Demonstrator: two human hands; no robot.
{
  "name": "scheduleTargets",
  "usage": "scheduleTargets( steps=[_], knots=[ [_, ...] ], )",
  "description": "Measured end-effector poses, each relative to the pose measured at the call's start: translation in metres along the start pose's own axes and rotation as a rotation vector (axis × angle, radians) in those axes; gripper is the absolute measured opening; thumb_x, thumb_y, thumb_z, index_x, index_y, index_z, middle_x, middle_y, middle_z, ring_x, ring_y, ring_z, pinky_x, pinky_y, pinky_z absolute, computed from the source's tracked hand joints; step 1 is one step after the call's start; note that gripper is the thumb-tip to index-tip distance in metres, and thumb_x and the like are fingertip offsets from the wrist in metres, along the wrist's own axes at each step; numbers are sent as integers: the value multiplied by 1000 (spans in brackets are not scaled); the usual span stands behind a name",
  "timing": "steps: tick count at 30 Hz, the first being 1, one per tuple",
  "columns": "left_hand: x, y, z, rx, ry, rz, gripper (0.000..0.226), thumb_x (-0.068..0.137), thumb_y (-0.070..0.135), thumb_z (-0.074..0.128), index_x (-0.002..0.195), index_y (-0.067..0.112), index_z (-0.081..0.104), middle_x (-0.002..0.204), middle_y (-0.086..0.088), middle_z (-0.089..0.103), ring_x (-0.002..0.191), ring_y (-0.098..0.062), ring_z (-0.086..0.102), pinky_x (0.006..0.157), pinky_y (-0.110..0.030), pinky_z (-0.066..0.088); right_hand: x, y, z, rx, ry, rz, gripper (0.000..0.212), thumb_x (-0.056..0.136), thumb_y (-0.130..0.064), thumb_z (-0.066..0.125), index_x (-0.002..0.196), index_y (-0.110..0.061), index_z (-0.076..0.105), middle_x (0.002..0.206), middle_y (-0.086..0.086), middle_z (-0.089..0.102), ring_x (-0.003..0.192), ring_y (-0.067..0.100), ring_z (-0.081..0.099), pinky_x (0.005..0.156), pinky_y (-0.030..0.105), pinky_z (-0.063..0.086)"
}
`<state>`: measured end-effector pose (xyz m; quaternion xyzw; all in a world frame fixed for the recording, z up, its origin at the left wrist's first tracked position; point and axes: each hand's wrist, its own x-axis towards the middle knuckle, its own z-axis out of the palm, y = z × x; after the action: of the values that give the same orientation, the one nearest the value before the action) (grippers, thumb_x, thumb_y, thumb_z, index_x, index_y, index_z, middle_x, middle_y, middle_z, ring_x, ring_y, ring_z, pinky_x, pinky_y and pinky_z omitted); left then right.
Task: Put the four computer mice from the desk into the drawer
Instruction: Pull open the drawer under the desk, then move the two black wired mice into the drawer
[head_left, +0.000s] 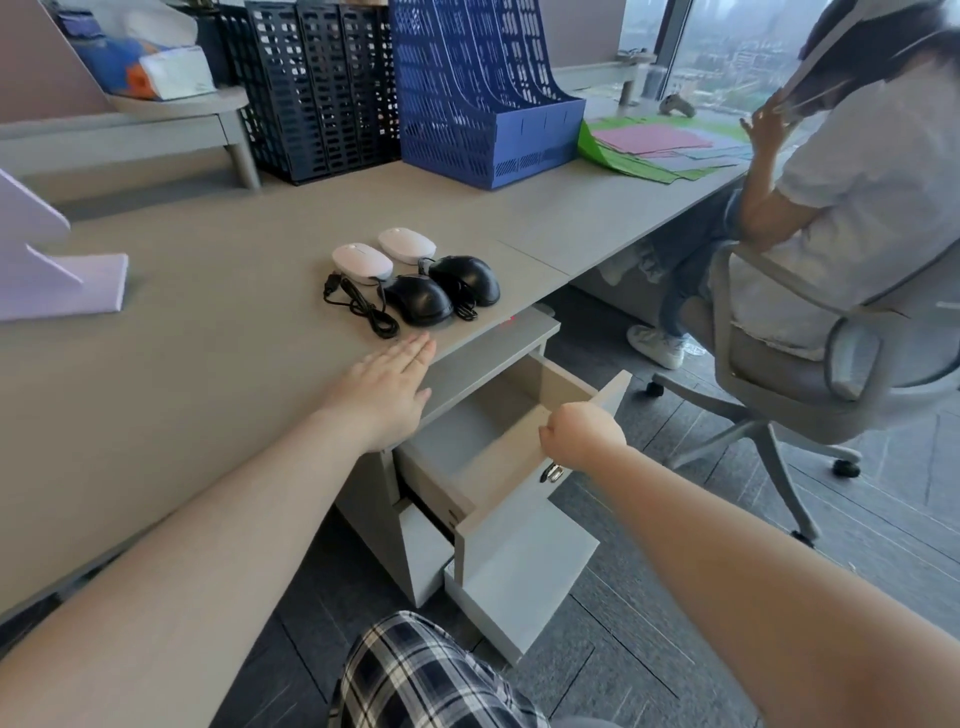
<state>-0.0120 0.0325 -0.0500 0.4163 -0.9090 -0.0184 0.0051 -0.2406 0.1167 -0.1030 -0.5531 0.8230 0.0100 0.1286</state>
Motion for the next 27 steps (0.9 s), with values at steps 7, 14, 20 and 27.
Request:
scheduleTargets(
  steps=[7, 14, 20, 27],
  knots=[
    [-11, 12, -2, 11, 13, -58, 61, 100, 33, 29, 150, 13, 1, 160, 0, -3, 146, -14, 1, 118, -34, 7, -38, 43, -6, -27, -41, 121, 36, 86, -21, 46, 51, -13, 40, 56, 1, 43, 49, 18, 42, 44, 19, 31],
    [-14, 12, -2, 7, 5, -57, 63, 99, 34, 31, 150, 13, -1, 160, -1, -4, 147, -14, 0, 118, -34, 5, -61, 67, -7, -148, -21, 179, 24, 86, -20, 47, 62, -15, 48, 62, -3, 46, 60, 20, 50, 52, 22, 37],
    [-14, 11, 0, 11, 6, -51, 64, 99, 34, 33, 150, 13, 0, 160, -2, -2, 147, -16, 2, 119, -34, 6, -74, 81, -4, -255, -79, 193, 12, 82, -14, 46, 82, -16, 58, 66, -4, 48, 72, 22, 55, 62, 27, 44],
    [-15, 13, -2, 1, 11, -54, 64, 99, 35, 32, 150, 13, 0, 160, -1, -2, 146, -15, 2, 118, -31, 4, -75, 86, 2, -280, -93, 210, 13, 80, -11, 45, 85, -16, 55, 67, -4, 49, 75, 22, 55, 63, 27, 43]
  ],
)
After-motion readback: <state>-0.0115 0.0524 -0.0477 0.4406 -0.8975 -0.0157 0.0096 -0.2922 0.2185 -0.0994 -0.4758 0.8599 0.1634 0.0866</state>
